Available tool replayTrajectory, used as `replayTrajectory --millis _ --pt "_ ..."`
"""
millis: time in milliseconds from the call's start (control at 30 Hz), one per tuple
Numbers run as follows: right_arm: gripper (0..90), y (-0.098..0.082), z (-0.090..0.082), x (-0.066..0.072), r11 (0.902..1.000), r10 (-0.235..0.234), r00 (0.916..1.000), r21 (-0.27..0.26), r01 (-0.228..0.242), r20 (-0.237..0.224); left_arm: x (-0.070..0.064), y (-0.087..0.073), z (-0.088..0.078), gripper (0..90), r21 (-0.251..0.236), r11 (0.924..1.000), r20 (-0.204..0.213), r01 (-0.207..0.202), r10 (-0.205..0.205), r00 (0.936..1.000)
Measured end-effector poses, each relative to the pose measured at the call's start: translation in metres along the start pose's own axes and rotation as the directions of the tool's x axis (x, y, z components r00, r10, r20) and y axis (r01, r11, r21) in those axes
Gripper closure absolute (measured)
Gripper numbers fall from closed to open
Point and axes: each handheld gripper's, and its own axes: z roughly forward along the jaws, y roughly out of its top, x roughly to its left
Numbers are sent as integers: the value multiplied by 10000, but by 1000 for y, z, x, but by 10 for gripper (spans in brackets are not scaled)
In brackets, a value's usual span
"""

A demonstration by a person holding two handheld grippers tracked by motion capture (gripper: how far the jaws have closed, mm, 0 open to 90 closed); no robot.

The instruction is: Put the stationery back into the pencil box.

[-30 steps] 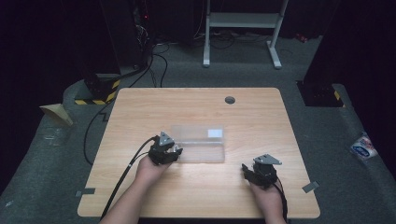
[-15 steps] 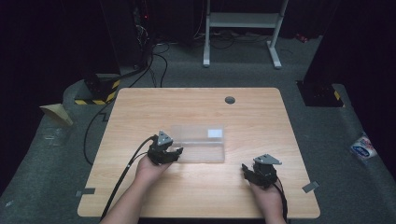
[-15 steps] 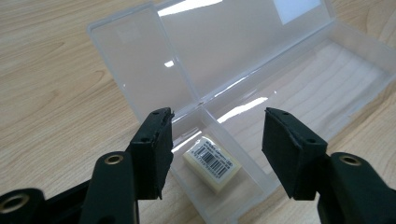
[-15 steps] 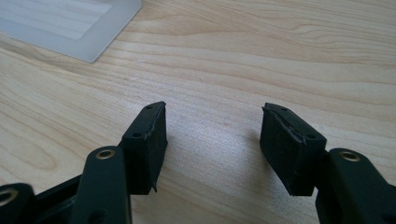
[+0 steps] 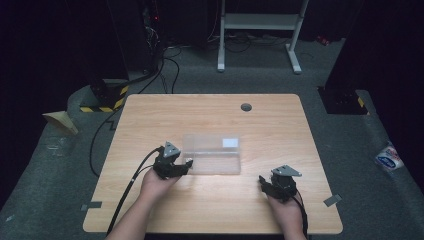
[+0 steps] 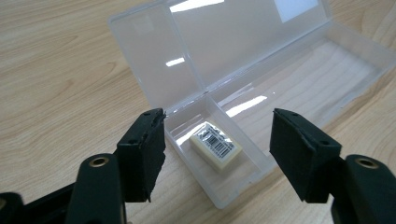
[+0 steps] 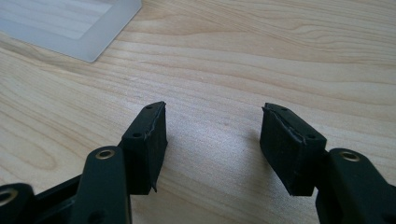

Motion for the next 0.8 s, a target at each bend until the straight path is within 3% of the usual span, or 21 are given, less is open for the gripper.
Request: replayTrajectory --millis 233,467,800 --pt "409 0 0 0 10000 -1 10000 1 1 6 8 -9 -10 268 -123 9994 230 330 -327 9992" --pt "408 0 0 0 10000 3 10000 0 -3 26 18 -28 -28 165 -75 9987 -118 496 -497 9987" --pt "407 0 0 1 10000 14 10000 4 -14 46 40 -75 -56 141 394 9954 -528 870 -848 9950"
